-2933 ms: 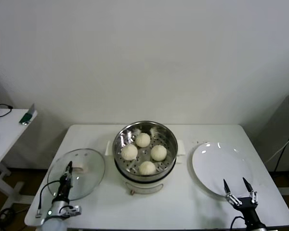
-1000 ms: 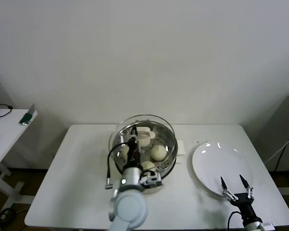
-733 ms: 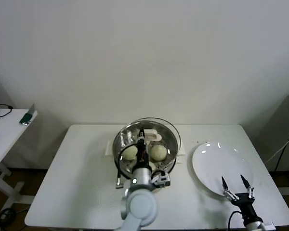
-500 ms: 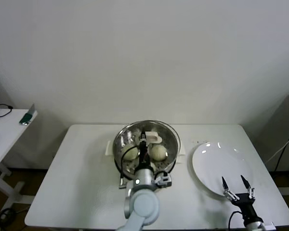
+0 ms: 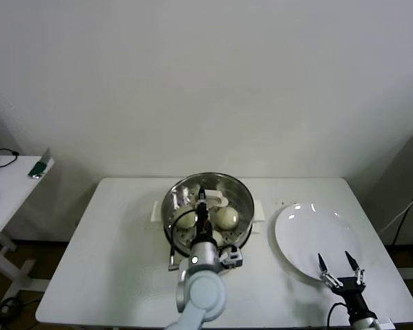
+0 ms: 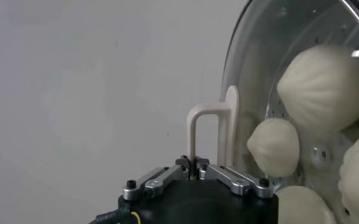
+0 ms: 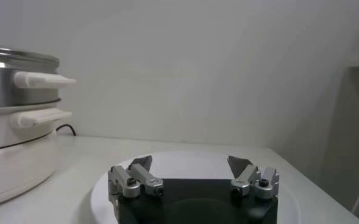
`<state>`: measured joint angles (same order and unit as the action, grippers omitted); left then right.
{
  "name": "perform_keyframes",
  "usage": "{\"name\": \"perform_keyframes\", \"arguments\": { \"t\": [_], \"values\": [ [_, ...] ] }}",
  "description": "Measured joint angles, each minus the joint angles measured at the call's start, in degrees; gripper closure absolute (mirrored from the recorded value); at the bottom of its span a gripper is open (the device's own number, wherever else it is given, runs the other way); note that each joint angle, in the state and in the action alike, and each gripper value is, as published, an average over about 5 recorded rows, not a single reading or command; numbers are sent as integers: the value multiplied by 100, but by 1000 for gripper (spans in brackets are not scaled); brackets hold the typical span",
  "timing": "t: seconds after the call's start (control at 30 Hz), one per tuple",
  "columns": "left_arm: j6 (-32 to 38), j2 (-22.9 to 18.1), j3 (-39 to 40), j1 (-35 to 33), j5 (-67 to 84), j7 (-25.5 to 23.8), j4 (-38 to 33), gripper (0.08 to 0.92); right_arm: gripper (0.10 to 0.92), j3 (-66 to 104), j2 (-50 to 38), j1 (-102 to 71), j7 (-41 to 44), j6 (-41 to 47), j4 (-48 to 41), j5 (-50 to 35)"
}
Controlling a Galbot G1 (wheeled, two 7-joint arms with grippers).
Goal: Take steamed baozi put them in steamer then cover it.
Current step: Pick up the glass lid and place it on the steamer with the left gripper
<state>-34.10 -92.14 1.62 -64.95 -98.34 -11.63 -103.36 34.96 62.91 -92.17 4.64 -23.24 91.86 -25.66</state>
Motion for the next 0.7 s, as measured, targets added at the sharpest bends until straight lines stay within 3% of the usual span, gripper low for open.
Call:
{"name": "perform_keyframes", "arguments": {
  "t": [0.57,0.7],
  "values": [
    [146,277,-58,-29,33,-105,-120,862,203,-3,65,17,24,-33,9,94],
    [153,335,-36,-41,107,-111,-156,831,203,-21,66,7,-3,-26,31,75]
  ]
}}
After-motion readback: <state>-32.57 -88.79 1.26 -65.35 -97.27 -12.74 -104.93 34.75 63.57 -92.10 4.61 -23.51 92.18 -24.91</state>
